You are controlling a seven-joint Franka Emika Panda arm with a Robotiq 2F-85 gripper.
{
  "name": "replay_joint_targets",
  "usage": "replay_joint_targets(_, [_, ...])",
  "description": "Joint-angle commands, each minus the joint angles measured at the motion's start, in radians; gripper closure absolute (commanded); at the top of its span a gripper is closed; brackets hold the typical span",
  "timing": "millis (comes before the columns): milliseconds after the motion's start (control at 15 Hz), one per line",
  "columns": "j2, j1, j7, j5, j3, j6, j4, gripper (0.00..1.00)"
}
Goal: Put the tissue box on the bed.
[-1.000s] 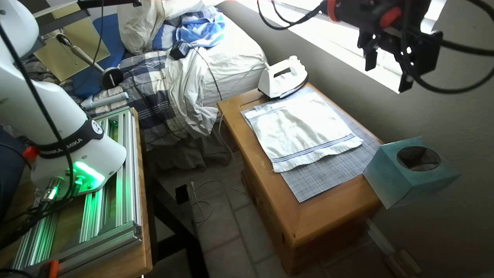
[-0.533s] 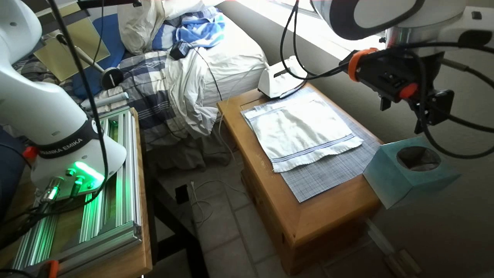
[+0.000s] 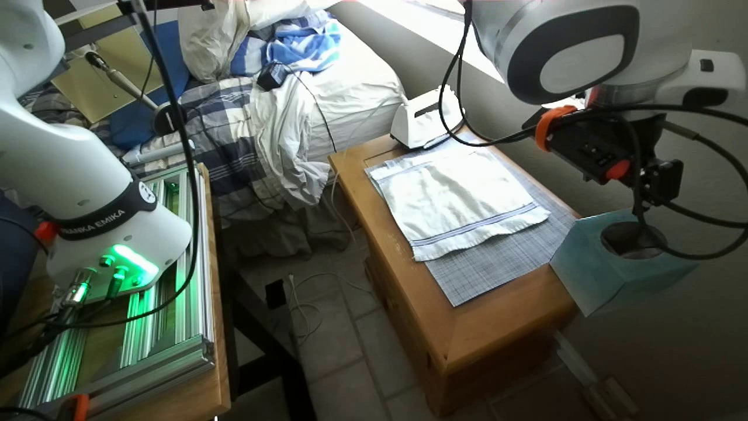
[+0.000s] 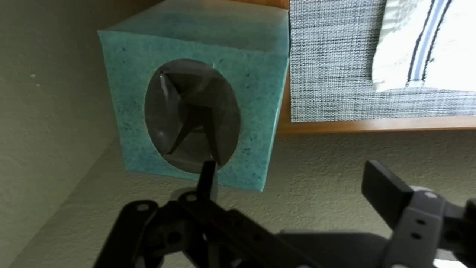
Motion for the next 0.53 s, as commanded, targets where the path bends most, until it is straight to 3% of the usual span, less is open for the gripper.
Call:
replay_joint_targets(0, [0.072,-0.025,0.0,-0.002,0.022,0.031,0.064,0.0])
replay_joint_targets(467, [0.128,-0.023,0.041,-0.006,0.002,0.08,0.073,0.0])
